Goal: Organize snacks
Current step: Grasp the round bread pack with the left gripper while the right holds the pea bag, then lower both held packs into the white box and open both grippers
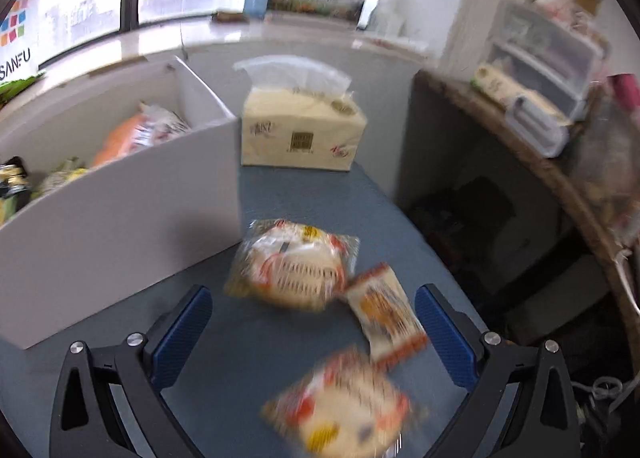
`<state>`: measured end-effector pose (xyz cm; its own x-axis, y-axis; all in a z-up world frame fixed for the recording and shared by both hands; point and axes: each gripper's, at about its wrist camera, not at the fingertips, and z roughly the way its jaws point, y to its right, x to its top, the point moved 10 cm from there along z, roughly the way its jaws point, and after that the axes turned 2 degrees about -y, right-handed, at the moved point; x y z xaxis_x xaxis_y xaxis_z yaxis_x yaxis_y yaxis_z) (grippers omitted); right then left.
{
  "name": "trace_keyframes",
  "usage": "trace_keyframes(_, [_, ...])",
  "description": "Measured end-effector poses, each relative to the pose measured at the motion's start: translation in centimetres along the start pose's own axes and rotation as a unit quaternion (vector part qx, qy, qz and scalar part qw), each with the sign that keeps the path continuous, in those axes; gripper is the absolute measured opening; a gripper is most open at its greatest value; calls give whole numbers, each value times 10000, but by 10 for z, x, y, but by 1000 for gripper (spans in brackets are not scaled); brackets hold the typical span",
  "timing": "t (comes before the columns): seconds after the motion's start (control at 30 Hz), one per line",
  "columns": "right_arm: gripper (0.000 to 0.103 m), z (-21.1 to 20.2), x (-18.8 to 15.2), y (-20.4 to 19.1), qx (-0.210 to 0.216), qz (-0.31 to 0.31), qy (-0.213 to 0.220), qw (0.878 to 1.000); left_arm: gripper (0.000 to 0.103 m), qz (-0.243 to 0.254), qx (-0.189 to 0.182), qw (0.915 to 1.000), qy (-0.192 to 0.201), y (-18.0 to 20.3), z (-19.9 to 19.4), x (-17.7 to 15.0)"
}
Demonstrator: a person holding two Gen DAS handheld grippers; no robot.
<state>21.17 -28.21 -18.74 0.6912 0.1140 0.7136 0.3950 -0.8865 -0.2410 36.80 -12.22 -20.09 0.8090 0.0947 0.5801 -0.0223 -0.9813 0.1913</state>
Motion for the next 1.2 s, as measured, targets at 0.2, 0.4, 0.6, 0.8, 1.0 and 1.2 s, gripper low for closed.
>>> trace_keyframes(0.2, [47, -6, 7, 13, -4, 120, 122, 9999, 103, -160, 417, 9983, -384, -7, 49, 10])
trace_keyframes(0.4, [47, -8, 6, 13, 27, 140, 122, 9998, 91, -142, 494, 9969, -592, -17, 67, 3])
trace_keyframes(0.6, [47, -6, 7, 11, 56, 124, 94, 9999, 78, -23, 256, 9990, -363, -16, 49, 4])
trace_keyframes(0.8, [47, -6, 13, 1, 28, -36, 103, 9999, 78, 223, -264, 9994, 81, -7, -10, 2])
trace_keyframes(1.0, [47, -3, 23, -15, 45, -238, 113, 9996, 78, 488, -755, 9937, 669, -6, -99, -13])
trace_keyframes(1.2, [47, 4, 43, -43, 124, -578, 210, 9980, 78, 478, -935, 9877, 1162, -32, -179, -41])
